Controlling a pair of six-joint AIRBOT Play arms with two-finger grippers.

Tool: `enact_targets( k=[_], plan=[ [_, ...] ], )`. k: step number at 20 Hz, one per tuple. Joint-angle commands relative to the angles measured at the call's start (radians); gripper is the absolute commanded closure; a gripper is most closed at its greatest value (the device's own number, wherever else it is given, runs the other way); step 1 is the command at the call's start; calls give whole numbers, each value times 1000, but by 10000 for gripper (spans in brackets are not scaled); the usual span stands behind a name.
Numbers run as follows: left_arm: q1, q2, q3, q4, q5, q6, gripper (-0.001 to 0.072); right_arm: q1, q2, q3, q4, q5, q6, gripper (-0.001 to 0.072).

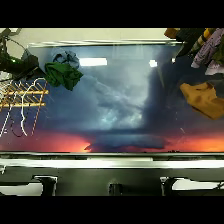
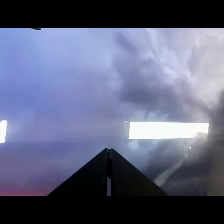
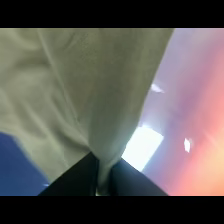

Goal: Fold the clothes and pants, and hang the long-sleeved shirts on hangers.

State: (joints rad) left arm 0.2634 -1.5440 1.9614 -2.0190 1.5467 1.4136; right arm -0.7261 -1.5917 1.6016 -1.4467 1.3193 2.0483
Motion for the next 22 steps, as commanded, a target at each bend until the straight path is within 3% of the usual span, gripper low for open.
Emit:
enact_targets(
  k=[1, 5, 13, 22],
  plan=[
    [1, 0, 0, 0, 0, 0, 692, -1, 116, -230, -75, -63, 69, 684],
    [1, 0, 0, 0, 0, 0, 692, -1, 203, -407, -144, -50, 79, 683],
    [1, 0, 0, 0, 0, 0, 692, -1, 268, -559, -403, 76, 54, 681],
    [1, 0, 0, 0, 16, 0, 692, -1, 275, -698, -479, 114, 62, 681]
  ],
)
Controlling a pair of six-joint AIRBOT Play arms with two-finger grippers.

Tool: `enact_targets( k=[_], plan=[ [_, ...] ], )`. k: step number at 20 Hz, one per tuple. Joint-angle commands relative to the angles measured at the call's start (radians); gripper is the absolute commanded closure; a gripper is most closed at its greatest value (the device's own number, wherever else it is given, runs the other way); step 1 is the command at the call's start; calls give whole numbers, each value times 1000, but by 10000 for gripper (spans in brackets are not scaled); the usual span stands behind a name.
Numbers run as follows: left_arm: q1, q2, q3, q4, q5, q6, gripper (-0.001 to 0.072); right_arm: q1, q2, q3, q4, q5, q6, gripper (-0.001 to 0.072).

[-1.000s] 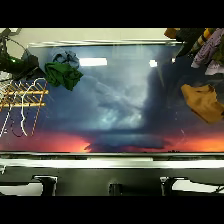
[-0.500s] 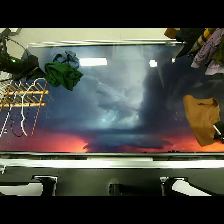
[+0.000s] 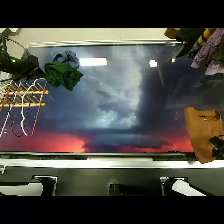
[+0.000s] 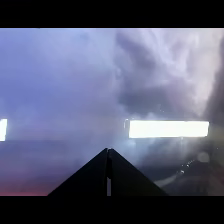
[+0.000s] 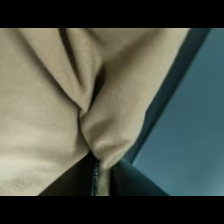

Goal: Fold the clothes and pants, and hang the long-sleeved shirts on hangers.

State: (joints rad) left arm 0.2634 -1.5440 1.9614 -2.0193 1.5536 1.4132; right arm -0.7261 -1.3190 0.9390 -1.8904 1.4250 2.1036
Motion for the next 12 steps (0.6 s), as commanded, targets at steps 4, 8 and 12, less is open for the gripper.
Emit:
enact_targets(
  k=[4, 8, 12],
  plan=[
    [1, 0, 0, 0, 9, 0, 692, -1, 2, -40, -44, 0, 6, 609],
    [1, 0, 0, 0, 10, 2, 691, 0, 39, -26, 0, -64, -25, 330],
    [-1, 0, 0, 1, 12, 47, 691, 1, 203, 77, 300, -386, -228, 344]
  ],
)
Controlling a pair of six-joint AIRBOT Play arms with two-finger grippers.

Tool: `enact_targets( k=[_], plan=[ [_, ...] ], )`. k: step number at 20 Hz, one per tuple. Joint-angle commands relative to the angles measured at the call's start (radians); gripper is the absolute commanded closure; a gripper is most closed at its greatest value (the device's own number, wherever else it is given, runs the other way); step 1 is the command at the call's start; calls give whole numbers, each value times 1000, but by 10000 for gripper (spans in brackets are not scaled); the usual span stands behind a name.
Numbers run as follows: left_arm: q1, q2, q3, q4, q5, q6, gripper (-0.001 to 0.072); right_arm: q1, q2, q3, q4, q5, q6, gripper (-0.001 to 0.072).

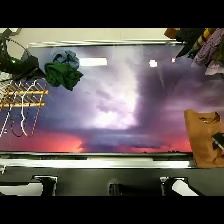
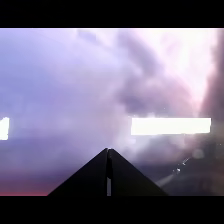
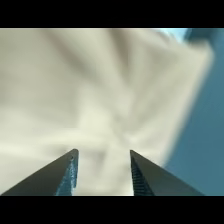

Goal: Fold the clothes and pants, and hang the long-sleeved shirts on hangers.

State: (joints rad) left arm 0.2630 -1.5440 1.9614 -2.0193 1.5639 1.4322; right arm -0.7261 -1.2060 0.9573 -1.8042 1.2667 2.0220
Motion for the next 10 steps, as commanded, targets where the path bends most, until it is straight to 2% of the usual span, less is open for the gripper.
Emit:
enact_targets(
  k=[1, 3, 5, 6, 8, 10],
  plan=[
    [-1, 0, 0, 1, 1, 39, 691, 11, 108, 93, 326, -283, -227, 369],
    [-1, 1, 0, 10, 1, 89, 692, 101, 106, 172, 452, -299, -363, 378],
    [-5, 5, -1, 63, 2, 142, 692, 253, 104, 204, 486, -303, -436, 455],
    [-13, 13, -1, 115, 4, 165, 693, 351, 103, 205, 483, -306, -441, 506],
    [-32, 51, -34, 217, -15, 167, 693, 539, 83, 205, 480, -305, -441, 535],
    [-36, 136, -156, 231, -87, 199, 693, 706, 42, 205, 476, -303, -441, 602]
  ],
)
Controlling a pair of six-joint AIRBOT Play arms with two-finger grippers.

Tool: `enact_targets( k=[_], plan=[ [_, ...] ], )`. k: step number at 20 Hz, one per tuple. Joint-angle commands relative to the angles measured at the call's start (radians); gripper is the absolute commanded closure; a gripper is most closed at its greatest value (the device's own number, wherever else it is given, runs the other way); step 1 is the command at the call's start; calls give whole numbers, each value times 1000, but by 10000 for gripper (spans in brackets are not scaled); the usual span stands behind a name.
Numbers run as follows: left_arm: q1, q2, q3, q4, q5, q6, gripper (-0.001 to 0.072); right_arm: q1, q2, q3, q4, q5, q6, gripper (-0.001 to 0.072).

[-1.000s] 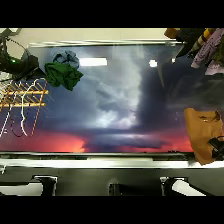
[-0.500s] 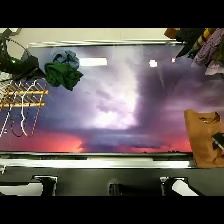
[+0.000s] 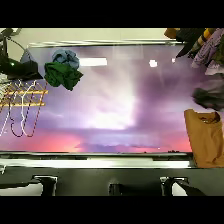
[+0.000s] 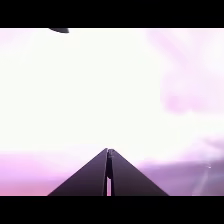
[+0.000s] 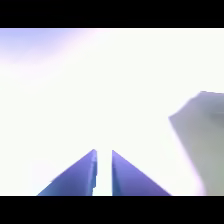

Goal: Fold the clothes and pants, and hang the long-sleeved shirts on hangers.

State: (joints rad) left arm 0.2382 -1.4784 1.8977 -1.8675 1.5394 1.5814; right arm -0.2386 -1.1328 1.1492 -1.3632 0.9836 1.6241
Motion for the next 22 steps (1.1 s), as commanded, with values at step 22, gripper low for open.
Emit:
enact_targets(
  k=[22],
  plan=[
    [-7, 366, -639, 133, -234, 53, 690, 431, -101, 13, 39, 61, -50, 678]
  ],
)
